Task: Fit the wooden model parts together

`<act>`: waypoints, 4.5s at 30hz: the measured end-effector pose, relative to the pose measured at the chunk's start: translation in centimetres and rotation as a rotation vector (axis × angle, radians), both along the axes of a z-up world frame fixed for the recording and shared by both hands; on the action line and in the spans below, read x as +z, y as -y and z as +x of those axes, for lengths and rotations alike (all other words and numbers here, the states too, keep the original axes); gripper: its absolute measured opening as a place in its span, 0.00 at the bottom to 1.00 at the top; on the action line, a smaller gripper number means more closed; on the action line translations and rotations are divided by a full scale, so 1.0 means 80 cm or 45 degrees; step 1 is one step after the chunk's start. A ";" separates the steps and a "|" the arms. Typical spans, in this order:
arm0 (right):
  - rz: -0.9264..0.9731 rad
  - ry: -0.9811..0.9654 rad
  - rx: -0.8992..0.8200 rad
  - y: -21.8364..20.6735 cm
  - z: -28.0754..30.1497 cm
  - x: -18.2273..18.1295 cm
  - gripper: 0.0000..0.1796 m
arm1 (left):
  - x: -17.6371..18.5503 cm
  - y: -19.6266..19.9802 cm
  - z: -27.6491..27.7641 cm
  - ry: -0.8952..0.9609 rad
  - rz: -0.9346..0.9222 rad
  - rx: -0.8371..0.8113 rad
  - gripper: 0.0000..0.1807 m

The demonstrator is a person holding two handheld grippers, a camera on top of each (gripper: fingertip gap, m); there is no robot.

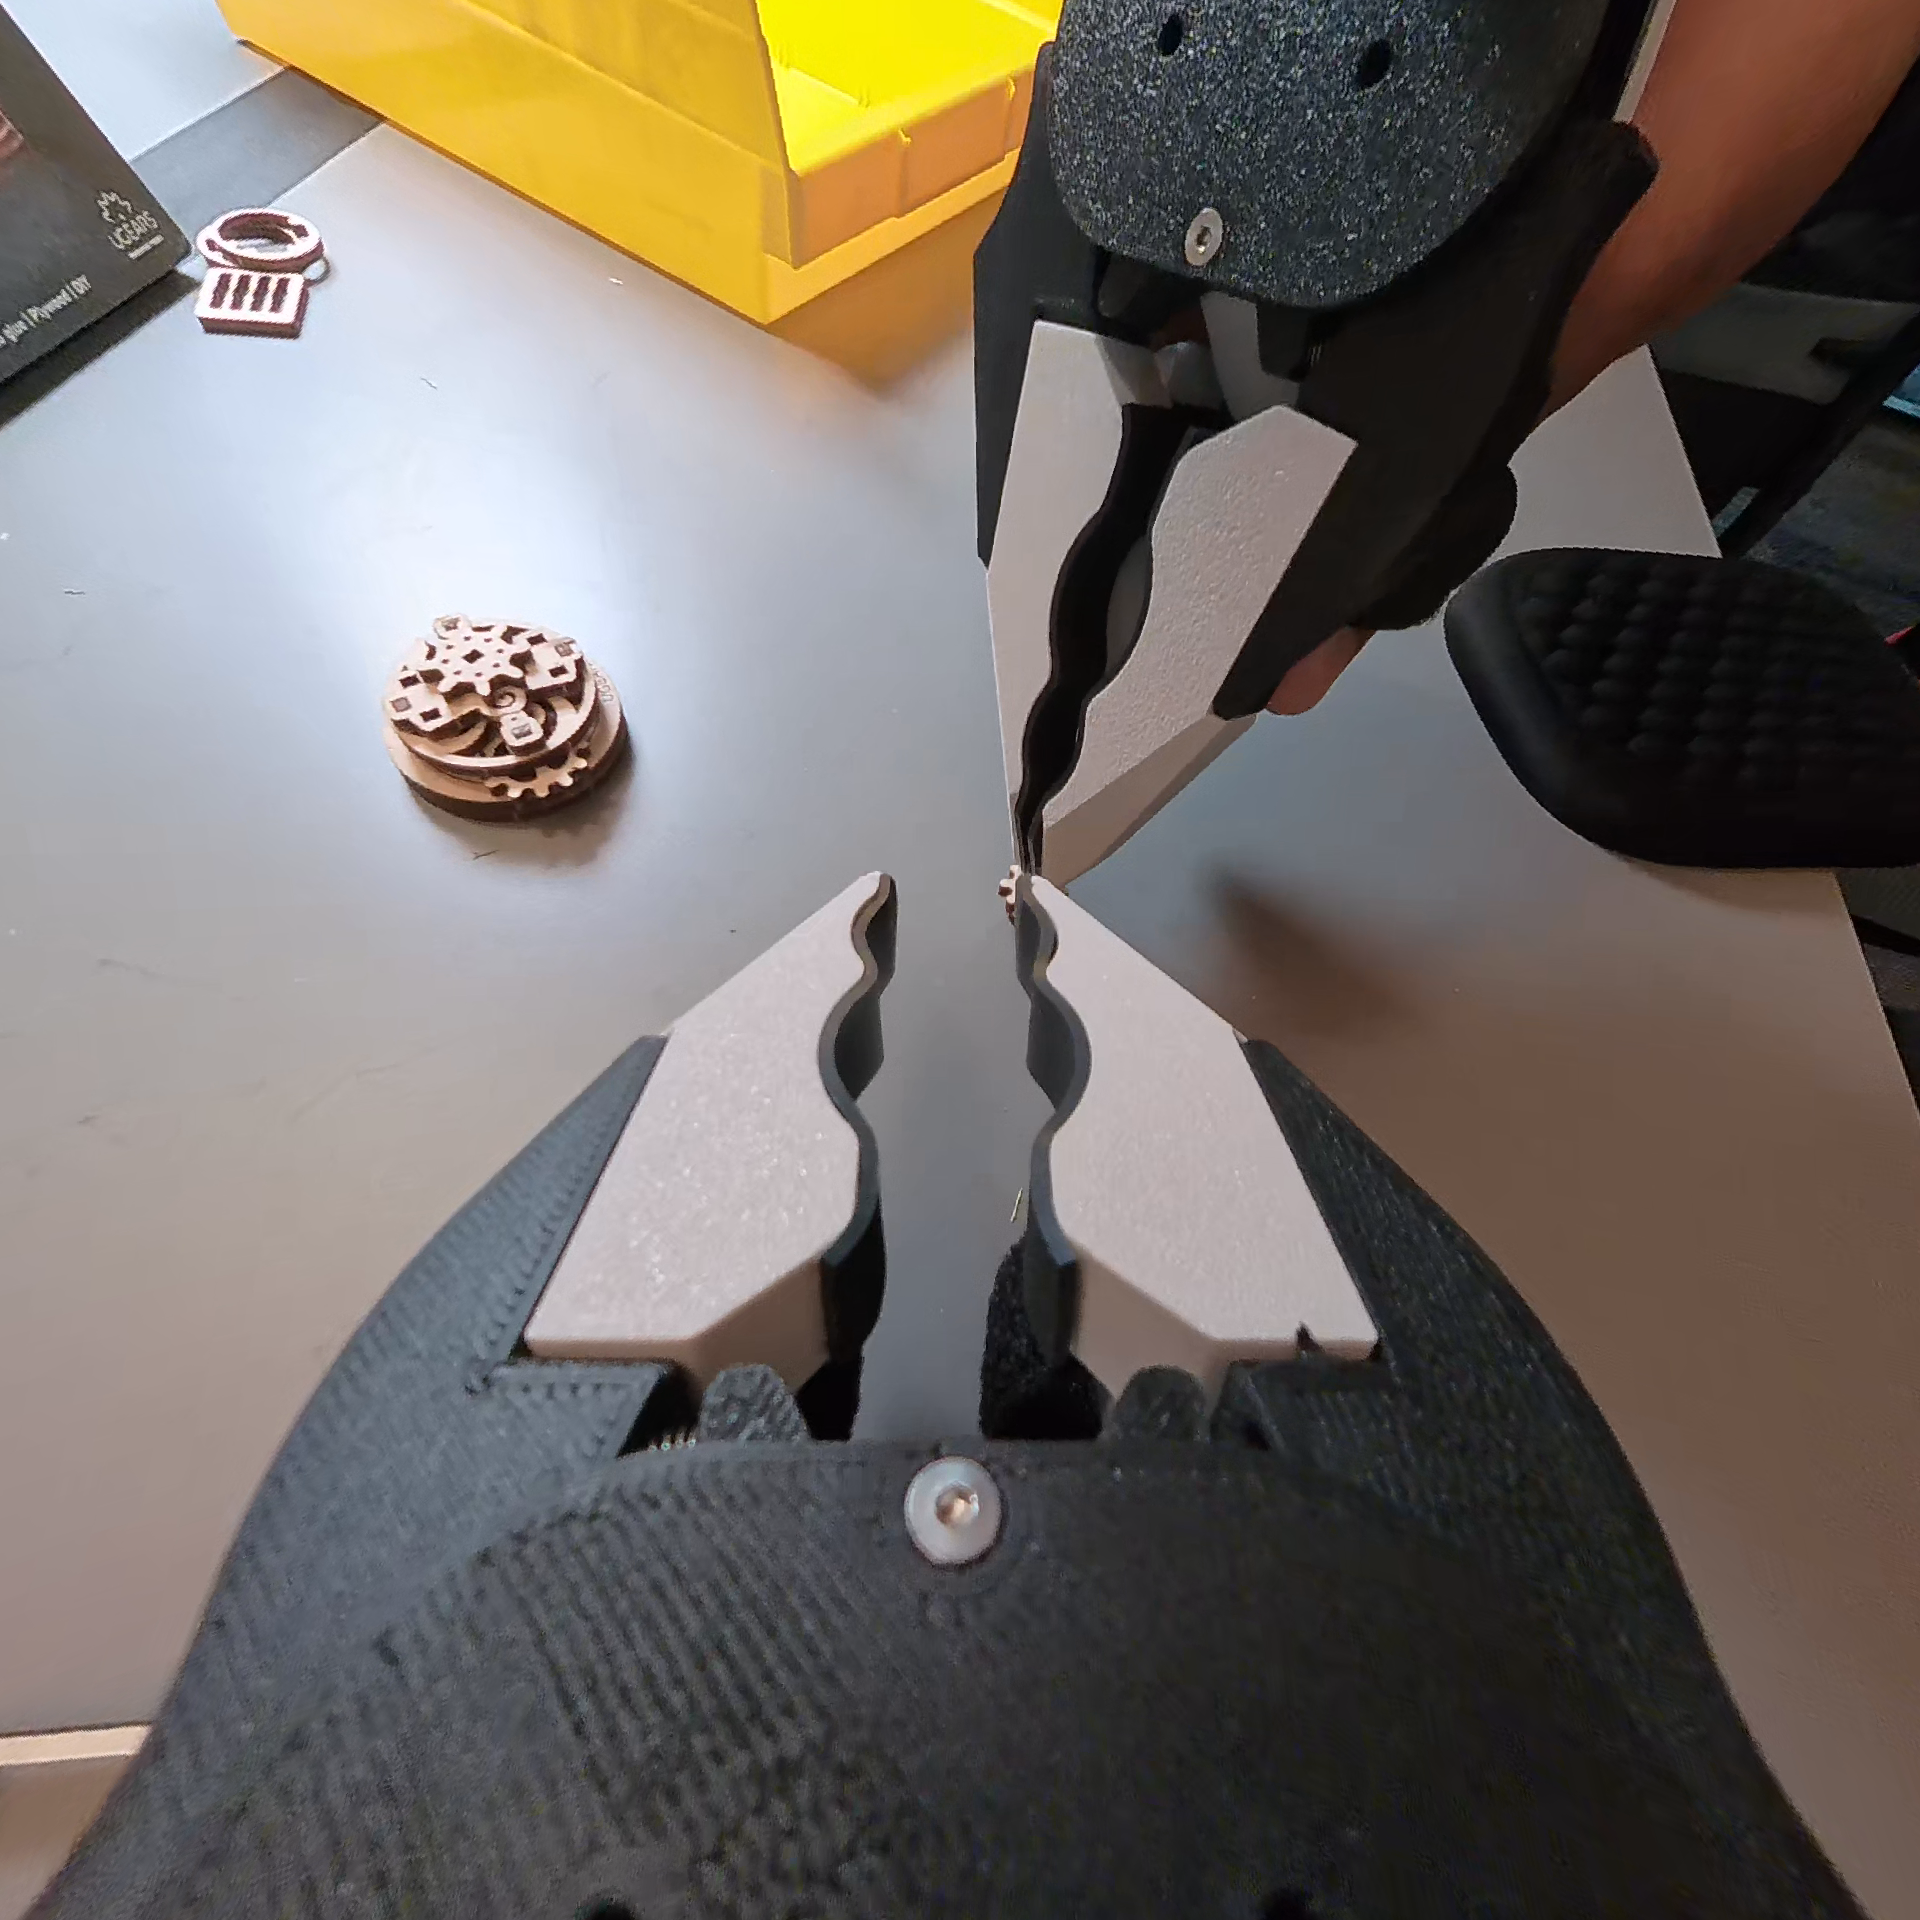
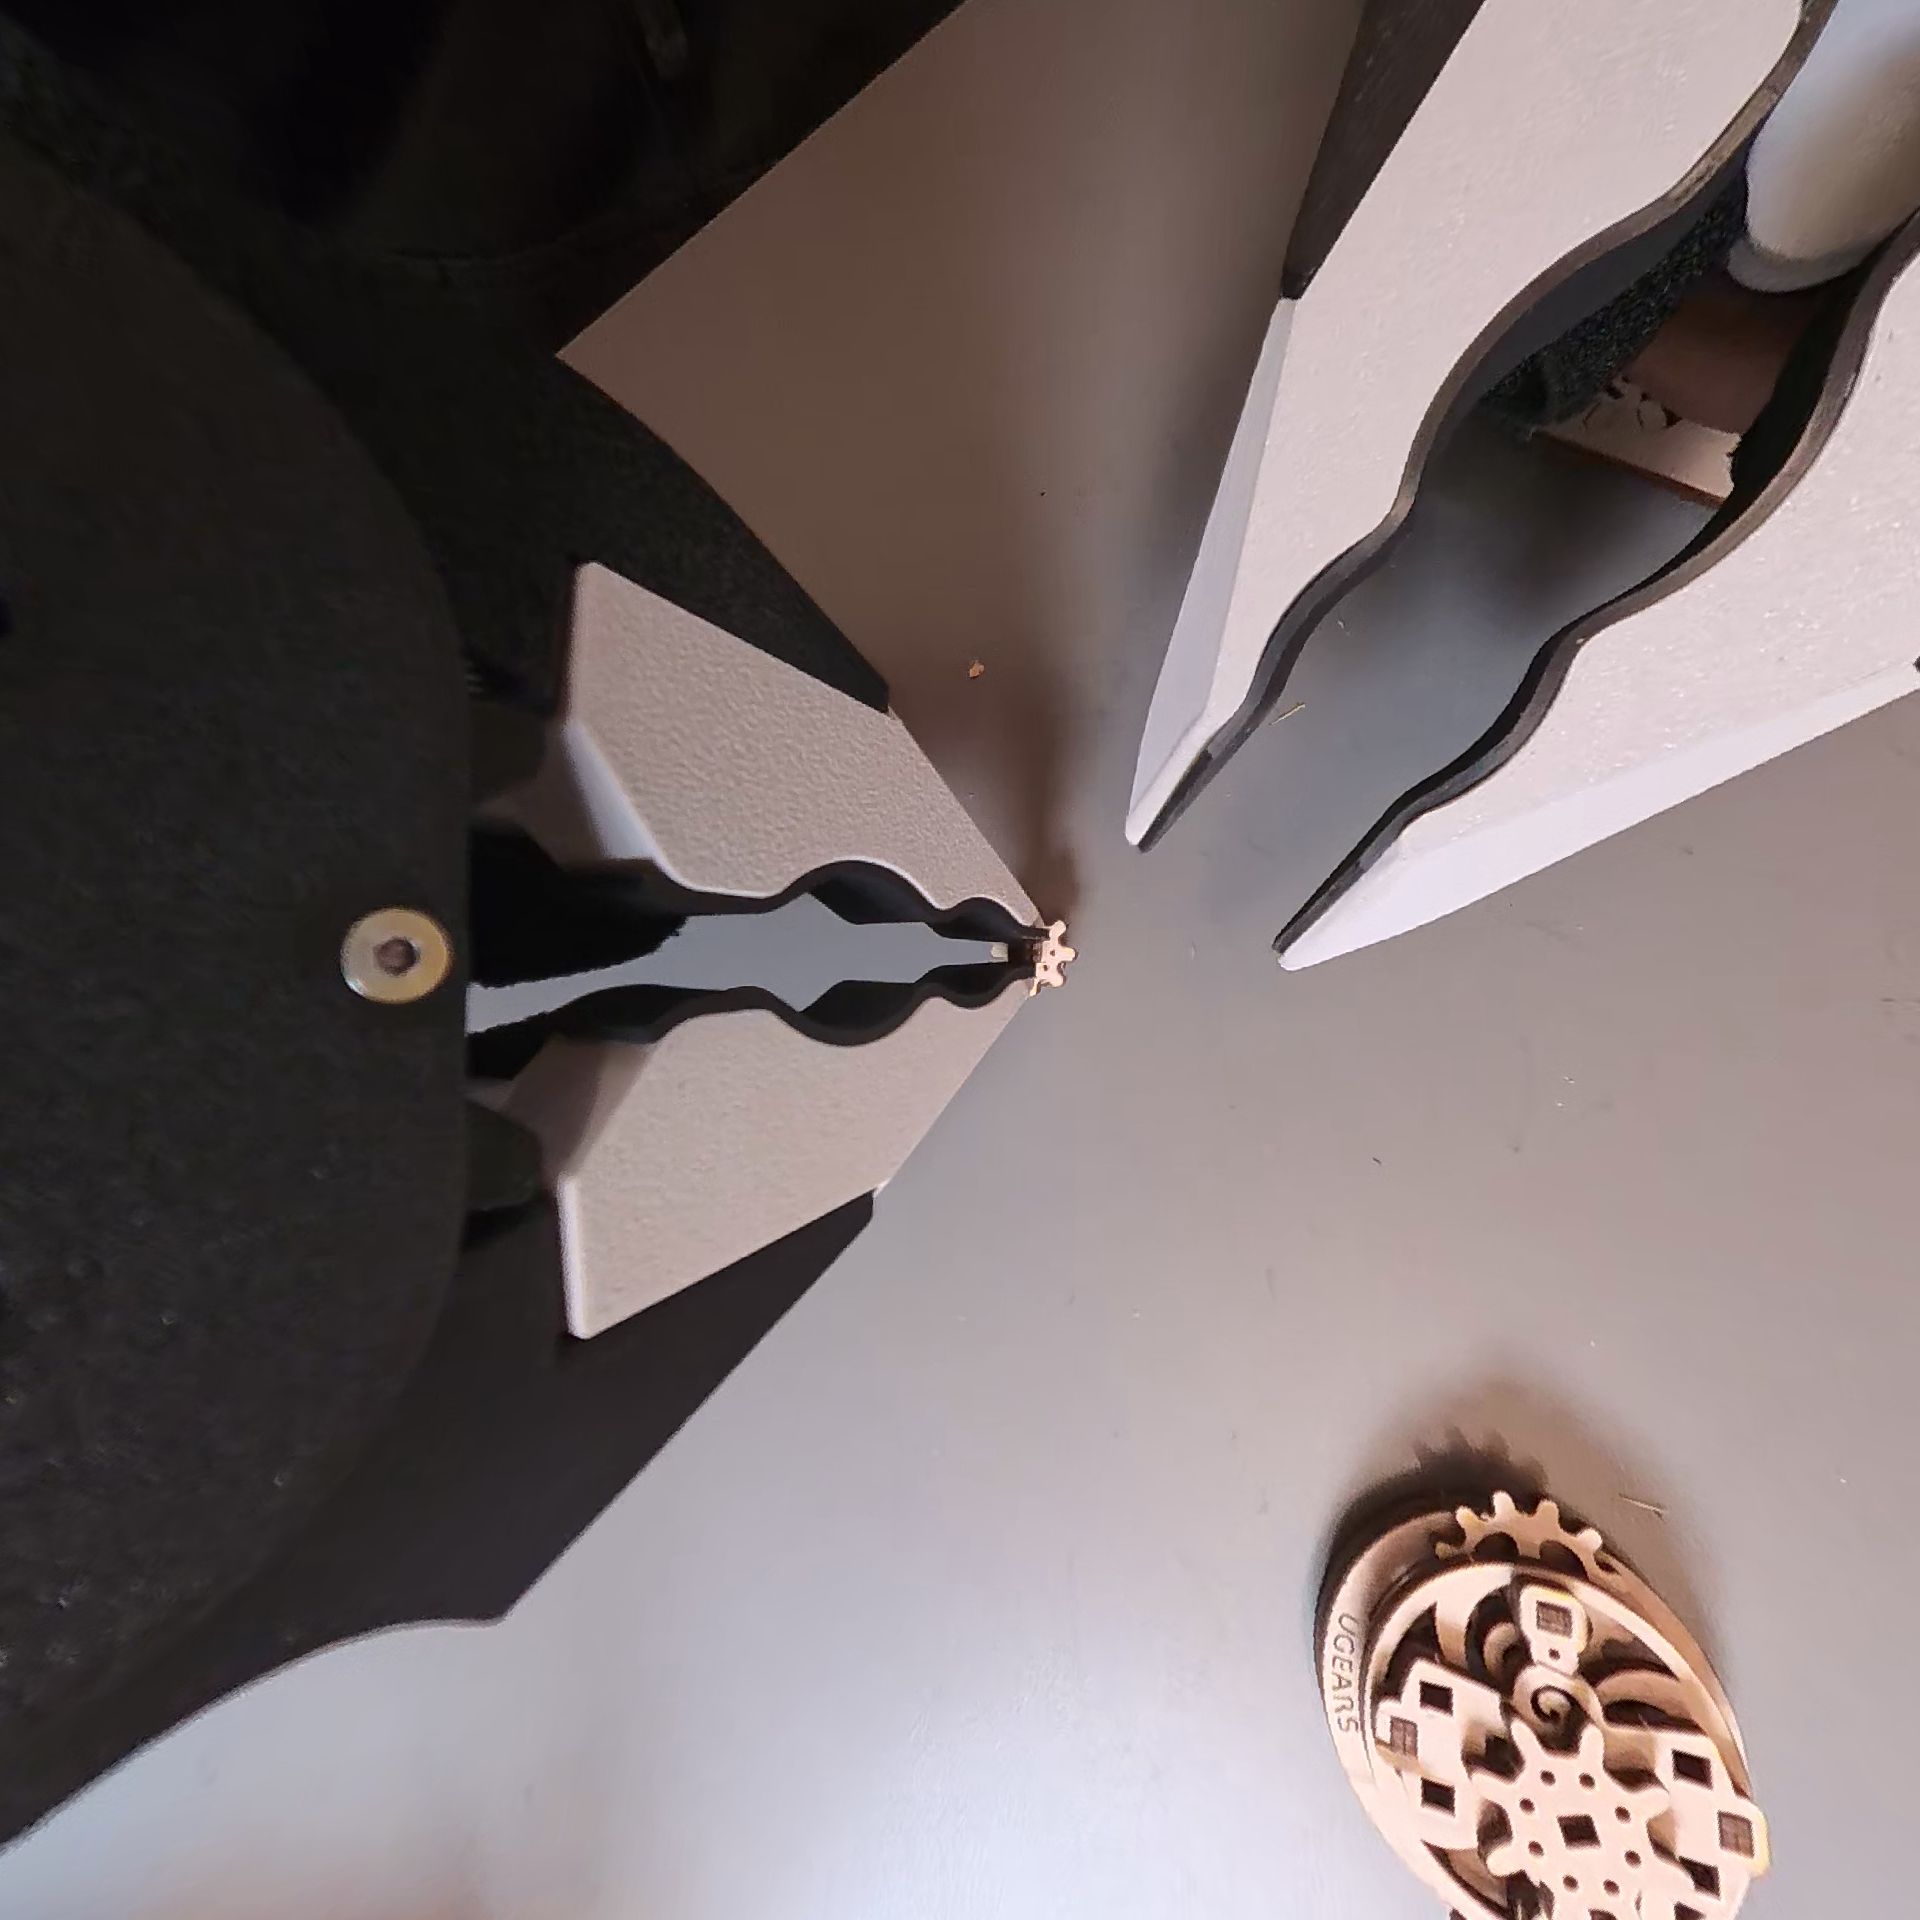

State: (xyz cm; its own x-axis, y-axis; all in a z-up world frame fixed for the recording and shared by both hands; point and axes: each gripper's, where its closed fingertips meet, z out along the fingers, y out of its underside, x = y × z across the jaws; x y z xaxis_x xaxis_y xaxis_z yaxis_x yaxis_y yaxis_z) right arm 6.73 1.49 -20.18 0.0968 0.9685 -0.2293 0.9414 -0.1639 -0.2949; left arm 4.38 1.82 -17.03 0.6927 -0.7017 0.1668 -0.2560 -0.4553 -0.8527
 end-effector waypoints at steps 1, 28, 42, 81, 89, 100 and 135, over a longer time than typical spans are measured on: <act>0.000 0.000 -0.002 0.000 0.001 0.000 0.00 | 0.000 0.000 0.000 0.000 -0.001 -0.001 0.12; 0.248 0.046 0.053 -0.003 -0.011 -0.009 0.00 | 0.007 0.003 0.007 0.076 0.007 -0.018 0.10; 0.139 -0.445 -0.089 0.013 -0.006 0.032 0.00 | 0.027 0.017 0.023 0.193 0.086 -0.075 0.14; -0.526 -1.003 0.077 0.103 0.044 0.093 0.01 | 0.061 0.108 0.091 0.110 0.497 -0.669 0.08; -0.521 -0.992 0.126 0.102 0.040 0.088 0.01 | 0.064 0.107 0.086 0.114 0.507 -0.661 0.06; -0.500 -1.048 0.117 0.099 0.039 0.094 0.01 | 0.066 0.103 0.086 0.165 0.480 -0.632 0.08; -0.367 -1.125 0.105 0.087 0.039 0.107 0.01 | 0.079 0.093 0.079 0.305 0.419 -0.555 0.06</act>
